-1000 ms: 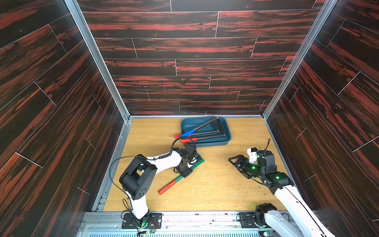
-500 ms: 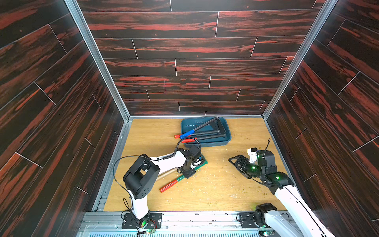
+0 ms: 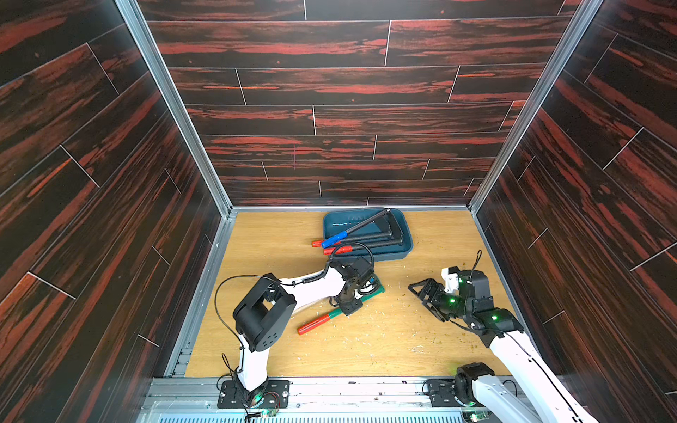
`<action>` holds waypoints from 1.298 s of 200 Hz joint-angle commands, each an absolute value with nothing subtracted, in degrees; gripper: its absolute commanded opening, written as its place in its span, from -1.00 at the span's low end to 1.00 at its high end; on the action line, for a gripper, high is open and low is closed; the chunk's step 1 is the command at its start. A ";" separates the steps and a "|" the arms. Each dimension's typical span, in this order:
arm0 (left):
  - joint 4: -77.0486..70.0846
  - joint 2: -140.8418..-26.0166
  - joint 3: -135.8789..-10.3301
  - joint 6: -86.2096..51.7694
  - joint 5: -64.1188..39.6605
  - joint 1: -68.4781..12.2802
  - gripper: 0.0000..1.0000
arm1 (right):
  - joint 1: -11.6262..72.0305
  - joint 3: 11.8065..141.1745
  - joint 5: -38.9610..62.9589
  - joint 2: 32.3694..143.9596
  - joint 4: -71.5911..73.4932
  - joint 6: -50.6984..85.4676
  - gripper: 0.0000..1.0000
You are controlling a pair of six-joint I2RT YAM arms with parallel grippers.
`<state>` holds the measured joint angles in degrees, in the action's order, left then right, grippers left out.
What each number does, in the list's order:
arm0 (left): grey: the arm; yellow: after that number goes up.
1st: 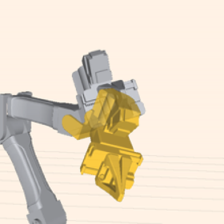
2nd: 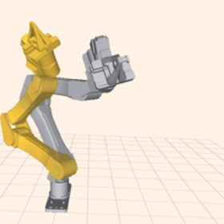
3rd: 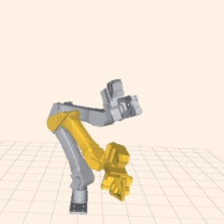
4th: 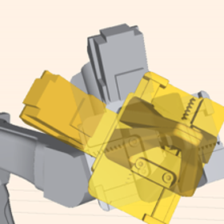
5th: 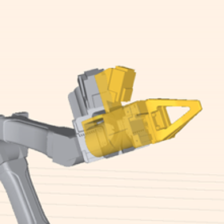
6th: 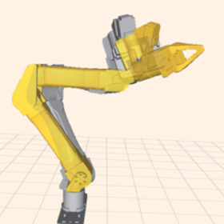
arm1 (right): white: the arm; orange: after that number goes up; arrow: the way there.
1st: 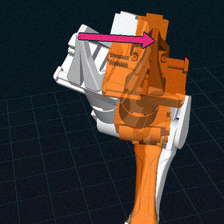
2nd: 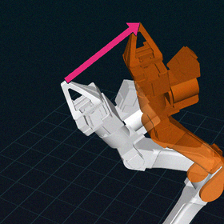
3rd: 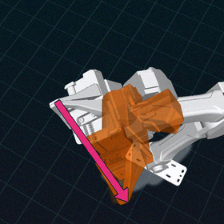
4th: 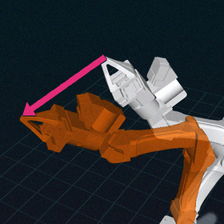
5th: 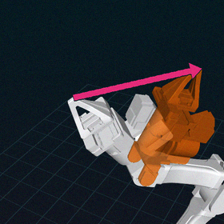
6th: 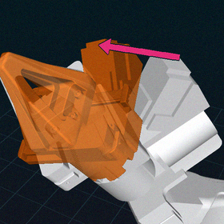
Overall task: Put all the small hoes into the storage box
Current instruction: Move the hoe to the center of the board.
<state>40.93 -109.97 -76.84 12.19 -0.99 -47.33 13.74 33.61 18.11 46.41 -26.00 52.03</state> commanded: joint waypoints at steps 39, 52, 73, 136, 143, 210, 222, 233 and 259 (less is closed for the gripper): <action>42.58 -114.93 -86.16 12.17 -1.83 -50.50 -1.00 | 13.58 31.82 17.85 46.72 -26.66 55.16 0.72; 42.63 -116.59 -87.94 11.82 -2.30 -51.29 -1.00 | 13.62 31.90 17.12 46.52 -27.38 55.16 0.72; 42.18 -118.80 -90.31 11.00 -3.11 -52.16 -1.00 | 13.61 32.03 16.37 46.24 -28.21 55.02 0.72; 41.57 -122.90 -94.74 10.28 -4.59 -53.77 -1.00 | 13.57 32.06 15.26 45.37 -29.78 55.16 0.72; 41.57 -123.11 -94.83 10.15 -4.66 -53.87 -1.00 | 13.59 32.16 15.10 45.31 -29.99 55.07 0.72; 41.67 -123.95 -94.40 7.80 -5.35 -53.95 -0.26 | 13.57 32.28 15.03 45.29 -29.79 54.76 0.72; 40.83 -123.53 -93.63 7.32 -5.54 -53.91 -0.22 | 13.54 32.42 15.10 45.27 -29.75 54.62 0.72; 40.52 -123.19 -93.17 7.13 -5.26 -53.88 -0.20 | 13.48 32.51 15.11 45.28 -29.79 54.50 0.72; 41.95 -122.80 -93.50 6.77 -4.38 -53.97 -0.15 | 13.50 32.76 15.24 45.17 -30.05 54.24 0.72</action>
<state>40.42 -123.63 -93.49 7.53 -4.75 -53.69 13.74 32.10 15.46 45.74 -29.12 55.00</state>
